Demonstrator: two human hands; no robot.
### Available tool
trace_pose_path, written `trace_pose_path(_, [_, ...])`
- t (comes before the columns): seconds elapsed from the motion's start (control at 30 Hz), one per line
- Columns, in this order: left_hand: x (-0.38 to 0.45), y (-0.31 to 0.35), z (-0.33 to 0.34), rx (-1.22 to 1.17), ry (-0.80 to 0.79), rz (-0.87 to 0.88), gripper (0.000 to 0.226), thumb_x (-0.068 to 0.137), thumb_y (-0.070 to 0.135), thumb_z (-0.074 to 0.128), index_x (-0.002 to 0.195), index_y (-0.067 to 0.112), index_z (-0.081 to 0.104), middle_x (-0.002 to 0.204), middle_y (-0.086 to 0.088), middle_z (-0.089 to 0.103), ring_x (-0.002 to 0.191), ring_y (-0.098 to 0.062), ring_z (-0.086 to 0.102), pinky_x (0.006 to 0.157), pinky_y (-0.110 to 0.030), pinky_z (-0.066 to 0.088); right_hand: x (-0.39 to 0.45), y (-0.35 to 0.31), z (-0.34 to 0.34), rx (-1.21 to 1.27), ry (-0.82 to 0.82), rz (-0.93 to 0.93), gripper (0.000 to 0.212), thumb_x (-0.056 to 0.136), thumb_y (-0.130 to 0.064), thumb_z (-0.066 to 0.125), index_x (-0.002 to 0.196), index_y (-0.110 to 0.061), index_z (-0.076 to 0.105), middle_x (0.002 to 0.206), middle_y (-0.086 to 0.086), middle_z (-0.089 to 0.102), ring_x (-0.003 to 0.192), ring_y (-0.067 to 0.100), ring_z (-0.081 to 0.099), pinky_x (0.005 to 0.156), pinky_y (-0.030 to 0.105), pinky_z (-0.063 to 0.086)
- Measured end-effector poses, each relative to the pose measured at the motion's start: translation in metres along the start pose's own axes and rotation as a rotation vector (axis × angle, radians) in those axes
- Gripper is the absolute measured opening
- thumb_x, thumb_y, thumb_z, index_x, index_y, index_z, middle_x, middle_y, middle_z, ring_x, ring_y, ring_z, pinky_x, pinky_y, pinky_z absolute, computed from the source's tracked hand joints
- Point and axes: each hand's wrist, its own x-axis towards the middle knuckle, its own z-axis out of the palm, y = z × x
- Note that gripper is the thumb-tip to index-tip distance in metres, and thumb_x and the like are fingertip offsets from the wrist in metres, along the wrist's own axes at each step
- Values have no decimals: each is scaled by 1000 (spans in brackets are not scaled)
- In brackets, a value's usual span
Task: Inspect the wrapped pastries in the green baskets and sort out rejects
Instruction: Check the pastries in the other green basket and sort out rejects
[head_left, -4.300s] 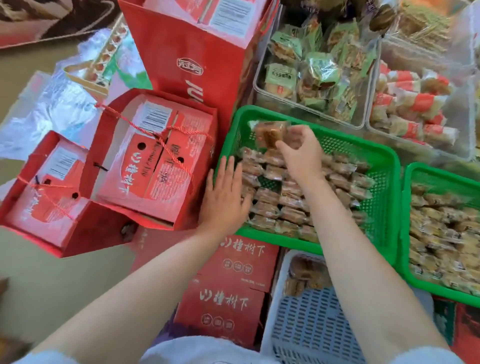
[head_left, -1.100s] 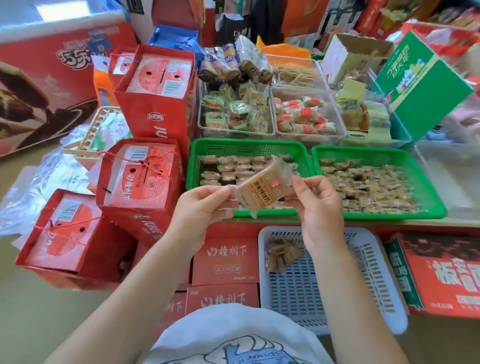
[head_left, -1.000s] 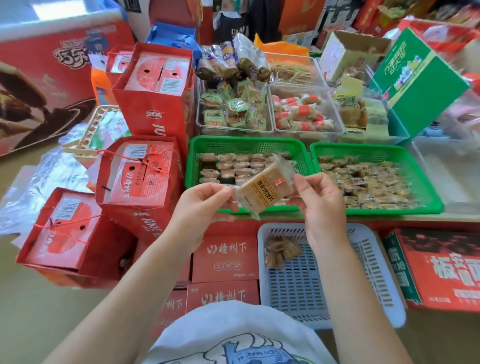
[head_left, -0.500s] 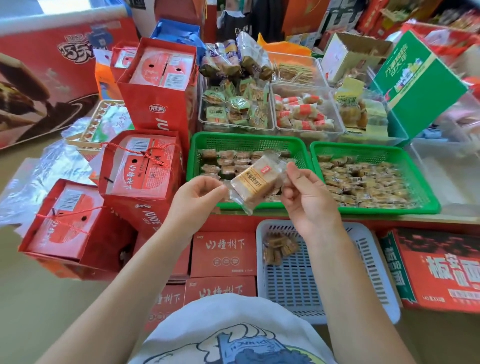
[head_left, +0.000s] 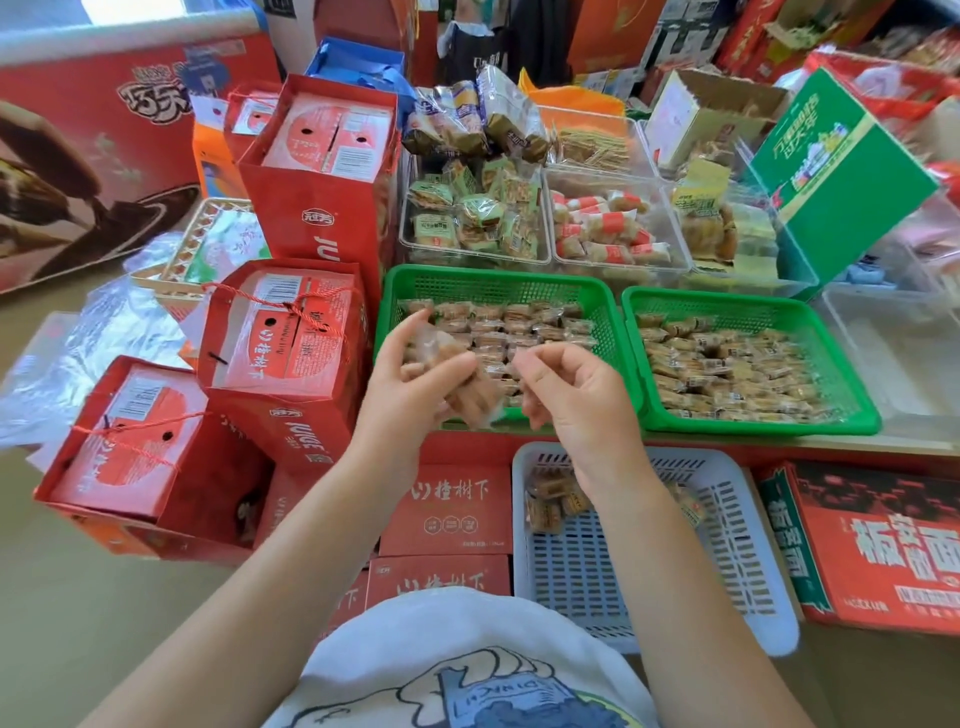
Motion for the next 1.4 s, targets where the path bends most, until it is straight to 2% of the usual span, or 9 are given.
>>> trace_pose_path(0.1, [5,-3,-4,-179,89,-60,32,89,16,73,118,17,59,109,-9,71,94,-21,70,69,-31,58,-6,3,2,-94,-83,-7,15,90,-32,73,91,-18,68,73,-2,65,67,11,61,63,31,53])
trace_pose_path(0.2, [6,-4,-5,-203,86,-79,16,91,18,72,102,17,60,96,-6,71,88,-20,69,69,-33,57,-10,7,5,-279,-120,-163,18,83,-27,80,95,-23,67,91,-6,67,82,7,62,73,22,52])
trace_pose_path(0.53, [6,-7,-1,-223,36,-84,24,90,18,73,107,13,57,96,-9,70,92,-24,68,80,-39,59,-3,22,13,-545,82,-595,8,89,-5,64,87,-13,65,87,-6,59,74,6,55,64,18,44])
trace_pose_path(0.73, [8,-6,2,-236,-34,-137,10,94,23,67,99,15,64,102,-10,72,103,-26,70,87,-42,60,6,23,8,-283,119,-390,9,97,-9,49,96,-14,56,93,-2,63,82,11,60,71,23,50])
trace_pose_path(0.87, [16,-3,-1,-20,-58,-201,36,96,48,59,109,17,71,108,-11,75,102,-24,72,74,-35,59,16,22,3,-140,190,-188,17,103,-10,44,94,-23,51,87,0,60,68,5,53,60,24,46])
trace_pose_path(0.93, [20,-2,-2,-5,-88,-162,35,98,45,56,104,15,73,99,-8,76,94,-21,73,69,-31,57,22,23,0,-88,228,-99,15,104,-12,43,95,-20,52,82,-5,57,63,1,49,59,21,44])
trace_pose_path(1.23, [49,-13,0,86,52,13,27,97,25,64,96,2,76,97,-16,76,94,-30,74,72,-34,61,48,36,-3,-15,205,94,15,91,-36,42,91,-26,54,90,24,56,78,25,50,75,60,50])
trace_pose_path(1.3, [59,-16,0,97,66,-1,25,97,24,64,91,4,76,95,-15,77,93,-29,74,75,-35,61,56,41,-3,12,188,148,14,84,-41,44,86,-33,55,91,28,53,79,24,48,72,57,48])
trace_pose_path(1.4, [77,-24,-2,79,51,-46,29,98,23,62,80,3,71,94,-21,75,92,-31,74,74,-33,61,73,49,-1,91,194,213,12,93,-32,46,89,-25,55,84,10,57,77,25,50,70,43,43])
